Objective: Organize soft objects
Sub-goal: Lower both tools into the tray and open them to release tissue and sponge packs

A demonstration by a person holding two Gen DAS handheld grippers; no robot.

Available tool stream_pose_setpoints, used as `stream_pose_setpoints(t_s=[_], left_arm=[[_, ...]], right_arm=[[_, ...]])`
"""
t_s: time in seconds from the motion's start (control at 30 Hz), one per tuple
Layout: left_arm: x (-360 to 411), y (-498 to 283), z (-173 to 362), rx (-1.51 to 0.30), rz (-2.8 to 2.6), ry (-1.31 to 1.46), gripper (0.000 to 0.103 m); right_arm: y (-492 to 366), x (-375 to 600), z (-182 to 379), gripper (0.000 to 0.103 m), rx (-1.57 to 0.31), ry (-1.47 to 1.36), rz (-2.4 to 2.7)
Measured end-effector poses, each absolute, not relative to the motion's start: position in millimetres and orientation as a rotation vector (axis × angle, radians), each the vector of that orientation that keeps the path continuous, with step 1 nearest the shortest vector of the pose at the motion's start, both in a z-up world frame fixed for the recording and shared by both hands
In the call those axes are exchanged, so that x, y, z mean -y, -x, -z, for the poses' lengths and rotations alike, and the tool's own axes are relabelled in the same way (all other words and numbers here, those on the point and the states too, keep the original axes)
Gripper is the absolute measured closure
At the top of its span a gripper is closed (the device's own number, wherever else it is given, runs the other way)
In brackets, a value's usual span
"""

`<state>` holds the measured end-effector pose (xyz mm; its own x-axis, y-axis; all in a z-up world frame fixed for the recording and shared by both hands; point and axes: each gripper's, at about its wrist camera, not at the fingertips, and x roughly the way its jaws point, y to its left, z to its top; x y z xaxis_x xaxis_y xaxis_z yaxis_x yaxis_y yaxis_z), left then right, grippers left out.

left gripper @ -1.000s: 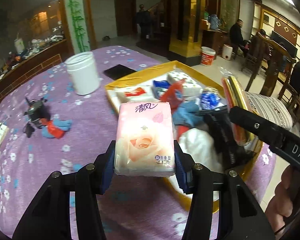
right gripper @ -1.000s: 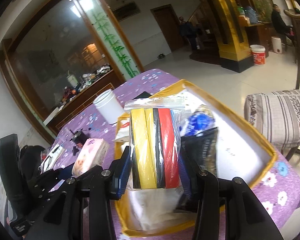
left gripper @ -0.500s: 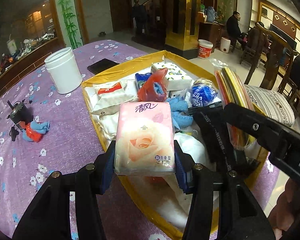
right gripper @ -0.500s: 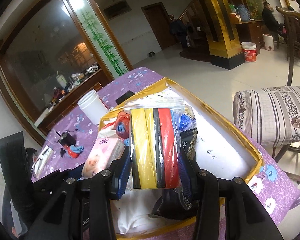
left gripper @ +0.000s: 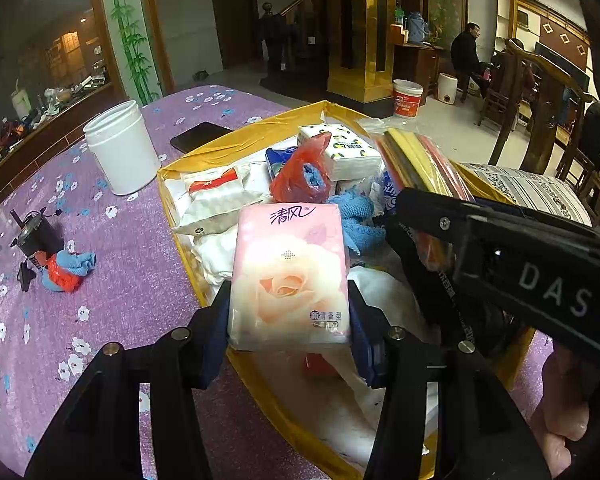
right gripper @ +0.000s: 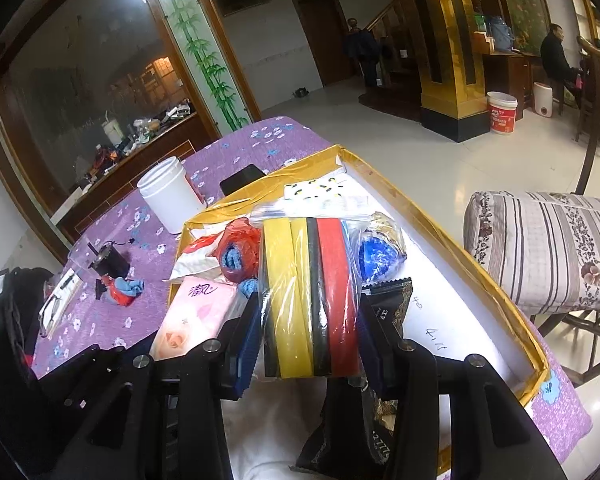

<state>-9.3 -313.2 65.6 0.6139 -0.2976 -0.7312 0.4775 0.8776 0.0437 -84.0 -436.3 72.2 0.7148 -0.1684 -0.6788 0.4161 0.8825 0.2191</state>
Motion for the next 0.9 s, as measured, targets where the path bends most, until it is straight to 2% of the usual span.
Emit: stream_pose_setpoints(t_s=[0.9], left_arm=[[314.5, 6.9, -61.3, -0.801, 0.450, -0.248, 0.052]], right_arm=[[52.3, 446.0, -70.1, 0.057, -0.774, -0.312, 0.336]])
